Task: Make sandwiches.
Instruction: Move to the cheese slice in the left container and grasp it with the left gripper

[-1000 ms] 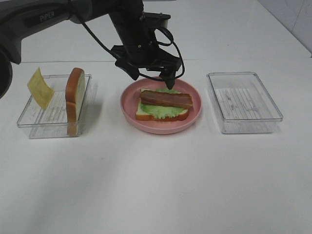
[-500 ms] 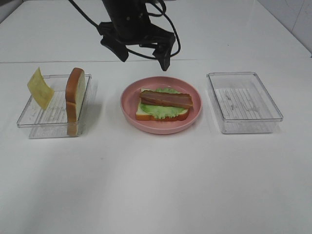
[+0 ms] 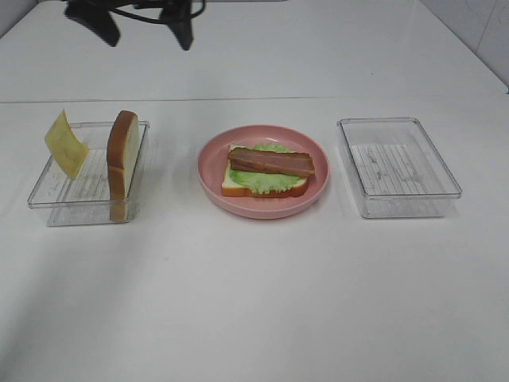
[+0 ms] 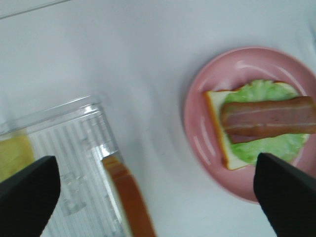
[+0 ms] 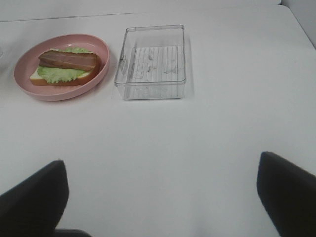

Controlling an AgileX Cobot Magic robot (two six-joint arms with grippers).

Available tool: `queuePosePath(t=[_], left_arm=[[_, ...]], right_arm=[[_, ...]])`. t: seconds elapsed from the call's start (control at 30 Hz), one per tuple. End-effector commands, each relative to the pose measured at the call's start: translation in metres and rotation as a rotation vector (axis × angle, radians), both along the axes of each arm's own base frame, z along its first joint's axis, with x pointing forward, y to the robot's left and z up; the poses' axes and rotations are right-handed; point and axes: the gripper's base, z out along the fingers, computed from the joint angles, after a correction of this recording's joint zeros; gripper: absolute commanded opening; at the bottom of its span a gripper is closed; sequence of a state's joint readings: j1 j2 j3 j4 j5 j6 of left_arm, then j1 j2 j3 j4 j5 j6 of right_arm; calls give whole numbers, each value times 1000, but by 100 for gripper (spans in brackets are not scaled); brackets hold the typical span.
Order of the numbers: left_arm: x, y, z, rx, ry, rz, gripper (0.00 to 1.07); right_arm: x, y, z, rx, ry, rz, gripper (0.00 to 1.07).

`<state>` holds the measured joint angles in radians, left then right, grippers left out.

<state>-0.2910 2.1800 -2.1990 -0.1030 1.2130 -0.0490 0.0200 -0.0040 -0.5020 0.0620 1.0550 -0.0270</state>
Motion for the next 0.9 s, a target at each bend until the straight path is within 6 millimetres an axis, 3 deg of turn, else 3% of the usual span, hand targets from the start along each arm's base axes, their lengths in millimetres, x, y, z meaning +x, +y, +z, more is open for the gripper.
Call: queuePosePath(t=[0.03,0.07,0.23,0.47,0.63,0.9], left_arm=[[-1,38,-11,35,102,72,100],[1,54,-18,39,127,106,100],[4,82,-27,45,160,158,100],[7,103,-29,47,163,198,100],[12,126,-43,70,188,232,100],[20,131,-71,84,243,209,100]], right_arm=[[-3,0,0,-6,-28,8,98],[-3,0,0,-6,-28,8,98],[-3,0,0,-6,-28,8,98],[-3,0,0,-6,-28,8,98],[-3,0,0,-6,-28,8,98],[-3,1,0,-4,-28,10,98]])
